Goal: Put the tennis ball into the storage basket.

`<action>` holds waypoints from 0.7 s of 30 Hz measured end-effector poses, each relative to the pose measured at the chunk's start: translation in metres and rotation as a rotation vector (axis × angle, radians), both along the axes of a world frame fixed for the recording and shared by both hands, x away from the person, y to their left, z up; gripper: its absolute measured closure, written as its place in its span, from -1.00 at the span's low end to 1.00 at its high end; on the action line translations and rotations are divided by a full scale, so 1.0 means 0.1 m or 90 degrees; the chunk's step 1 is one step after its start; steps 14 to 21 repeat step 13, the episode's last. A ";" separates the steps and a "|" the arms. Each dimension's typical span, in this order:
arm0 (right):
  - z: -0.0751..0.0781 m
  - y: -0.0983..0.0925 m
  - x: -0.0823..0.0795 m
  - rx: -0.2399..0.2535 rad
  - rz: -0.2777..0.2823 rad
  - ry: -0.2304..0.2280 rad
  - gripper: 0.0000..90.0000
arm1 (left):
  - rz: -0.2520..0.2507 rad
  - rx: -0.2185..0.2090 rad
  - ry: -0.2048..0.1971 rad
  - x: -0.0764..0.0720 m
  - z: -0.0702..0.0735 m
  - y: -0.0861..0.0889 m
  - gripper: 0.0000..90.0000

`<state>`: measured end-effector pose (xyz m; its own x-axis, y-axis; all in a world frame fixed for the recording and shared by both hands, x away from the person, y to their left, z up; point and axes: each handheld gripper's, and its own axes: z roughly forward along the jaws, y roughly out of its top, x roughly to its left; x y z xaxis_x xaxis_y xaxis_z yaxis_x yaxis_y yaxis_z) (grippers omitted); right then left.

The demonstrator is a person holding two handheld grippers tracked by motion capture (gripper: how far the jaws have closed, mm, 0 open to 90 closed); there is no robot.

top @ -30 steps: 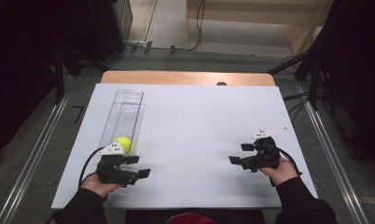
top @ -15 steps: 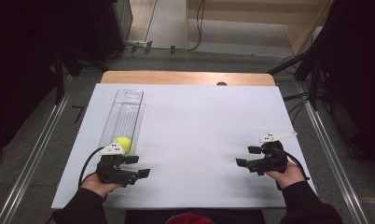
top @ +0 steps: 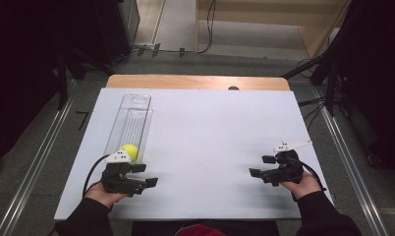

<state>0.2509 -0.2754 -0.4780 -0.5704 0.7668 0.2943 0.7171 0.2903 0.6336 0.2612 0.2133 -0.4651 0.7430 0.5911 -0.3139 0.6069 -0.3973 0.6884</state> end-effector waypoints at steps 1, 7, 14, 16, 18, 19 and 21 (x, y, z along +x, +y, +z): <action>0.00 0.00 0.00 0.000 0.000 0.000 -0.62 | 0.001 0.001 0.000 0.00 0.00 0.00 -0.46; 0.00 0.00 0.00 -0.002 0.003 0.002 -0.62 | 0.000 0.001 0.001 0.00 0.00 0.00 -0.46; 0.00 0.00 0.00 -0.002 0.003 0.006 -0.62 | -0.002 0.001 0.001 0.00 0.00 0.00 -0.46; 0.00 0.00 0.00 -0.002 0.003 0.006 -0.62 | -0.002 0.001 0.001 0.00 0.00 0.00 -0.46; 0.00 0.00 0.00 -0.002 0.003 0.006 -0.62 | -0.002 0.001 0.001 0.00 0.00 0.00 -0.46; 0.00 0.00 0.00 -0.002 0.003 0.006 -0.62 | -0.002 0.001 0.001 0.00 0.00 0.00 -0.46; 0.00 0.00 0.00 -0.002 0.003 0.006 -0.62 | -0.002 0.001 0.001 0.00 0.00 0.00 -0.46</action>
